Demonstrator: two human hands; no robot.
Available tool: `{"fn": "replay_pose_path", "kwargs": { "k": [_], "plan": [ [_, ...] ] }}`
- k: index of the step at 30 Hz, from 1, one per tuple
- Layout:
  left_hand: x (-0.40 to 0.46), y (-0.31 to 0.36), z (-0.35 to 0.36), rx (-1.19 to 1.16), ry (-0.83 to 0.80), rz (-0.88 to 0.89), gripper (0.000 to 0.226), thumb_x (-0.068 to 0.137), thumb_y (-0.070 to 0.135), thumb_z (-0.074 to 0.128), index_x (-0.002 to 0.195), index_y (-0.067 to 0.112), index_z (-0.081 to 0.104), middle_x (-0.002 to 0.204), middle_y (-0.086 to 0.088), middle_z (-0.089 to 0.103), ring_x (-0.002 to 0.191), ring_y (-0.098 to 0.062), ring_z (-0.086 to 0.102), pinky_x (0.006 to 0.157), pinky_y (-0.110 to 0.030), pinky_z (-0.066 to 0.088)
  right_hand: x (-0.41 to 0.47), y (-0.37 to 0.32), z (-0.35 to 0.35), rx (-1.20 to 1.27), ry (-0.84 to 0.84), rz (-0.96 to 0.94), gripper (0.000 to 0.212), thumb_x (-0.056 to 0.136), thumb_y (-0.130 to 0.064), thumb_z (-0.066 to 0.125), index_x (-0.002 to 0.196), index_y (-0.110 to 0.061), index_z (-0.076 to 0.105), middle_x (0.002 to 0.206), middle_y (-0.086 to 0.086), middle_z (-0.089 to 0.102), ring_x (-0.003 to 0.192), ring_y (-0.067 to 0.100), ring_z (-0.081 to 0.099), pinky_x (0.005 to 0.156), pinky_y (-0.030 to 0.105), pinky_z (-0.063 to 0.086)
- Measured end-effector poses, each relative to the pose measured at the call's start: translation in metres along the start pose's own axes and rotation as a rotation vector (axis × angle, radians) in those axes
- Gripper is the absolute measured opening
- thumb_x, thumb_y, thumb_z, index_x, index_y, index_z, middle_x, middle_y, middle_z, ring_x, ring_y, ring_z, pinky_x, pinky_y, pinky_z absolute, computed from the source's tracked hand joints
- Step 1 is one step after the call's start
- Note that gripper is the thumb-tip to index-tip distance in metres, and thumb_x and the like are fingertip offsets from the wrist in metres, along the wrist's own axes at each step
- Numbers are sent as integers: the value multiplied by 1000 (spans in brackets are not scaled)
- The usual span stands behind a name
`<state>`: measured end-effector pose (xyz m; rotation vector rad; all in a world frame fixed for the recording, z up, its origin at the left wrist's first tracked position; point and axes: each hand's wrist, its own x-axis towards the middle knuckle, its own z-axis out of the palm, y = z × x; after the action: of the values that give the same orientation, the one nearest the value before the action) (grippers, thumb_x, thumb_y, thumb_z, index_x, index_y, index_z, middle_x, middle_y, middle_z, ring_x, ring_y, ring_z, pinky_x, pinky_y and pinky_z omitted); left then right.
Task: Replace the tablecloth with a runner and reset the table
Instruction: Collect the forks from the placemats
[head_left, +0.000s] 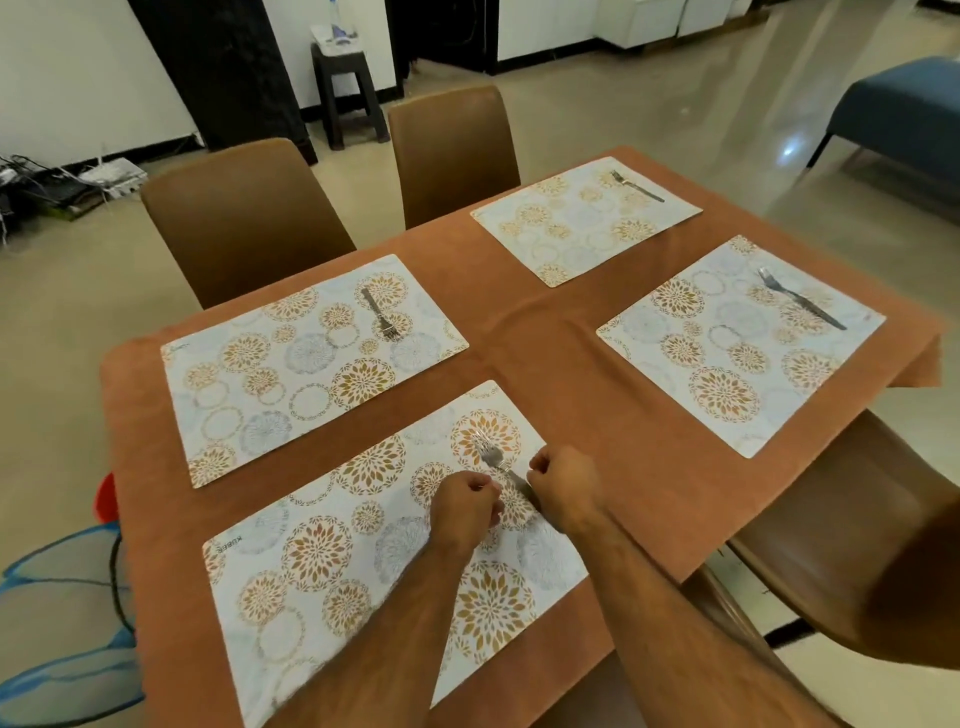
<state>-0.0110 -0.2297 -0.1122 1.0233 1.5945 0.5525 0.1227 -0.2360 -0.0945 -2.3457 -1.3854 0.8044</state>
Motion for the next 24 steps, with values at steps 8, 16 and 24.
{"fn": "replay_pose_path", "kwargs": {
  "k": [8, 16, 24],
  "plan": [
    [25, -2, 14, -90, -10, -100, 25, 91, 5, 62, 68, 9, 70, 67, -13, 70, 64, -25, 66, 75, -48, 60, 19, -6, 13, -121, -92, 26, 18, 87, -27, 66, 100, -17, 73, 99, 3, 73, 90, 21, 67, 69, 28, 52],
    [30, -3, 19, -69, -58, -103, 25, 91, 9, 63, 70, 18, 73, 74, -7, 75, 77, -25, 73, 77, -45, 61, 15, -11, 26, -33, -111, 104, 11, 84, -26, 70, 83, -16, 76, 83, 3, 73, 75, 20, 68, 65, 30, 56],
    [25, 2, 6, -189, -48, -131, 13, 92, 13, 64, 85, 9, 74, 78, -12, 74, 69, -22, 68, 74, -42, 61, 8, -17, 22, 252, -125, 171, 21, 81, -17, 74, 62, -24, 67, 72, -2, 71, 70, 14, 68, 65, 31, 58]
  ]
}}
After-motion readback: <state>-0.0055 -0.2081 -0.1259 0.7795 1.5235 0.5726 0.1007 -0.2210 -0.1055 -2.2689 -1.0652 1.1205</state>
